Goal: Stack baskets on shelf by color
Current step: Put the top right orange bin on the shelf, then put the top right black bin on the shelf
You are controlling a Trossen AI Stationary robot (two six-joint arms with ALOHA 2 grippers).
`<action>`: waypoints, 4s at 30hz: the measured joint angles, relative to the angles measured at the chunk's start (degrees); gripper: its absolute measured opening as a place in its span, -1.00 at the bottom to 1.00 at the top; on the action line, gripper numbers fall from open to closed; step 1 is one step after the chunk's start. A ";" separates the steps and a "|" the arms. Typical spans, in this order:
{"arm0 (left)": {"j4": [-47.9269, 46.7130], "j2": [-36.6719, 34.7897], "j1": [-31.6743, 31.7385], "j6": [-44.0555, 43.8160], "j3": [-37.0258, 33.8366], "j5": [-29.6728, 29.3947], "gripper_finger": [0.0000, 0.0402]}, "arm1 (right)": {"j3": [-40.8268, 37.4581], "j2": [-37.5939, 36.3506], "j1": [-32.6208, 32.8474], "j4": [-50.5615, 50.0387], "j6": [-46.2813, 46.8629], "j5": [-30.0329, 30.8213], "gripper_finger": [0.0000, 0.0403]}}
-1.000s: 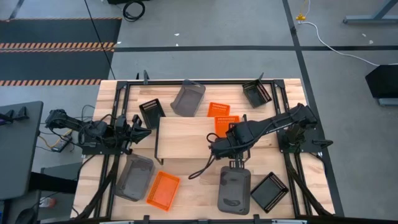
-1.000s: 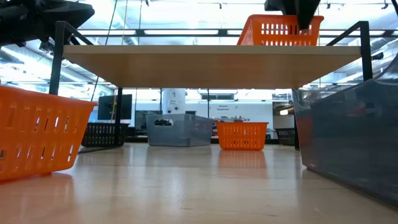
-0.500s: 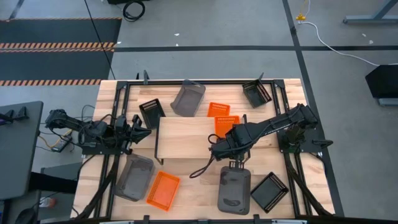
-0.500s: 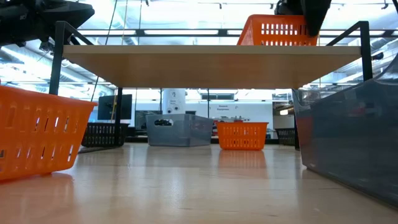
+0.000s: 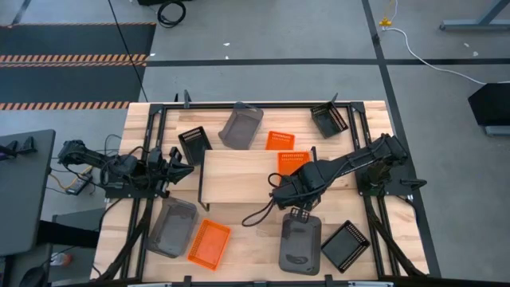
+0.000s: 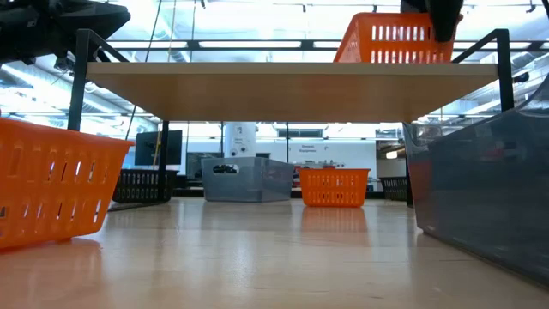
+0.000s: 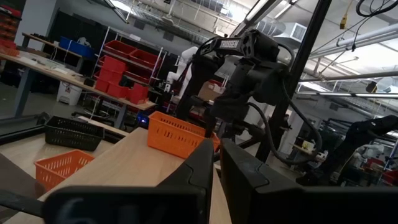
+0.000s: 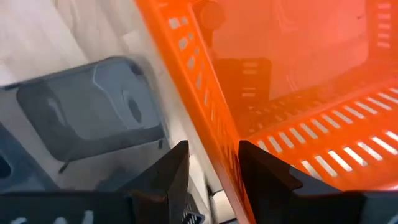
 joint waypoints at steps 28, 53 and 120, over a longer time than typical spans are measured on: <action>0.01 -0.02 0.01 0.08 0.02 1.05 -0.83 | 18.67 -5.37 -2.16 0.00 -11.48 5.55 -0.31; 0.51 -0.02 0.01 1.32 0.00 1.05 -0.82 | -5.21 -22.96 -36.22 0.00 -33.70 20.66 -0.36; -10.04 4.83 20.26 46.71 24.85 -10.41 -0.22 | -56.26 -14.27 -66.57 41.62 -75.88 11.28 -0.19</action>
